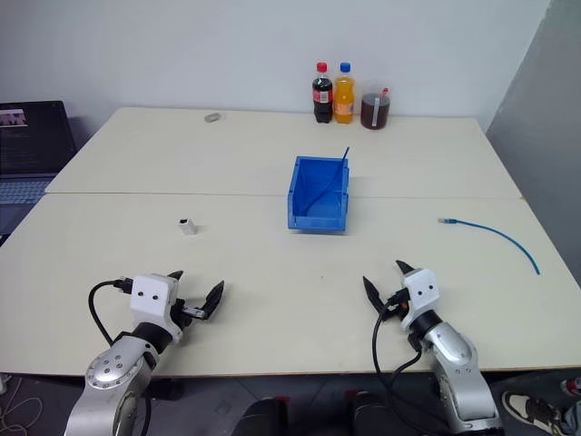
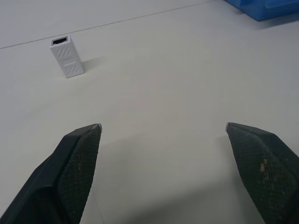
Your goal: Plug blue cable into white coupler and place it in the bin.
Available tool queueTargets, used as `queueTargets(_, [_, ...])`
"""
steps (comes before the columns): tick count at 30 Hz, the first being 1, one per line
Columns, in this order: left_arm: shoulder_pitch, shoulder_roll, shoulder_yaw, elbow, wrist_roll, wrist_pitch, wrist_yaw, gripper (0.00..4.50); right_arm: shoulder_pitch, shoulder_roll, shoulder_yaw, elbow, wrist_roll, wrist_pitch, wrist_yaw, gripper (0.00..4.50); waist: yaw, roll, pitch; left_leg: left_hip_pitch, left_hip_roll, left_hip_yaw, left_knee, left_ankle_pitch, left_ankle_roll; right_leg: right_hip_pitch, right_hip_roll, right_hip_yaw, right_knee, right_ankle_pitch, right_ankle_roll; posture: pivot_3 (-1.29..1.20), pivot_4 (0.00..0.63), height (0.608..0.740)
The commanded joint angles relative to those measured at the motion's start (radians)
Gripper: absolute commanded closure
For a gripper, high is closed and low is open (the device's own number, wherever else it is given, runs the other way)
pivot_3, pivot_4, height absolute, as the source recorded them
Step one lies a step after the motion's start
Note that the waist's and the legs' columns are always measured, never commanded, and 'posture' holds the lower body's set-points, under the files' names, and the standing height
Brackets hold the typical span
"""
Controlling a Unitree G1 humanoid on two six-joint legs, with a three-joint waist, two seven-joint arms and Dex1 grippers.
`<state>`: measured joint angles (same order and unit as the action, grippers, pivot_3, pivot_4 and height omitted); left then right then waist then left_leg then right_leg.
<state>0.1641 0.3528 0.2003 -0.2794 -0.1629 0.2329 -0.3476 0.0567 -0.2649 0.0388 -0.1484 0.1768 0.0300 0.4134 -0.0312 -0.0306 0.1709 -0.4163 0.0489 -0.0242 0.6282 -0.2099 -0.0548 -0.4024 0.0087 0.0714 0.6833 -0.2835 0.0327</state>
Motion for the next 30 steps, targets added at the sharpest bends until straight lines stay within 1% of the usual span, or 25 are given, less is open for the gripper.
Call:
queueTargets(1, [0.003,0.014,-0.005,-0.019,0.001,-0.050,-0.024,0.00,-0.014,-0.005,-0.016,-0.012,-0.003,-0.027,0.003,0.01,0.000,0.000,0.000,0.000,0.000,0.000,0.000,0.000,0.000,0.000,0.000,0.000,0.000,0.000,0.000,0.00,0.150,0.740])
queueTargets(6, [0.009,0.025,-0.013,-0.023,0.018,-0.040,-0.027,0.00,-0.014,-0.007,-0.015,-0.011,-0.003,-0.026,0.005,0.01,0.000,0.000,0.000,0.000,0.000,0.000,0.000,0.000,0.000,0.000,0.000,0.000,0.000,0.000,0.000,0.00,0.150,0.740])
queueTargets(11, [0.015,0.028,-0.021,-0.019,0.017,-0.065,-0.045,0.00,-0.013,-0.008,-0.013,-0.010,-0.004,-0.028,0.007,0.01,0.000,0.000,0.000,0.000,0.000,0.000,0.000,0.000,0.000,0.000,0.000,0.000,0.000,0.000,0.000,0.00,0.150,0.740])
queueTargets(15, [0.020,0.022,-0.011,-0.014,-0.021,-0.105,-0.080,0.00,-0.016,-0.010,-0.014,-0.007,-0.004,-0.029,0.009,0.01,0.000,0.000,0.000,0.000,0.000,0.000,0.000,0.000,0.000,0.000,0.000,0.000,0.000,0.000,0.000,0.00,0.150,0.740])
queueTargets(19, [0.039,0.033,-0.010,-0.039,-0.086,-0.085,-0.147,0.00,-0.014,-0.011,-0.014,-0.008,-0.006,-0.031,0.009,0.01,0.000,0.000,0.000,0.000,0.000,0.000,0.000,0.000,0.000,0.000,0.000,0.000,0.000,0.000,0.000,0.00,0.150,0.740])
queueTargets(25, [0.046,0.056,-0.019,-0.051,-0.131,-0.073,-0.210,0.00,-0.006,-0.013,-0.015,-0.019,-0.008,-0.030,0.004,0.01,0.000,0.000,0.000,0.000,0.000,0.000,0.000,0.000,0.000,0.000,0.000,0.000,0.000,0.000,0.000,0.00,0.150,0.740])
queueTargets(30, [0.020,0.126,-0.039,-0.051,-0.168,-0.082,-0.330,0.00,0.011,-0.019,-0.023,-0.033,-0.011,-0.029,0.000,0.01,0.000,0.000,0.000,0.000,0.000,0.000,0.000,0.000,0.000,0.000,0.000,0.000,0.000,0.000,0.000,0.00,0.150,0.740])
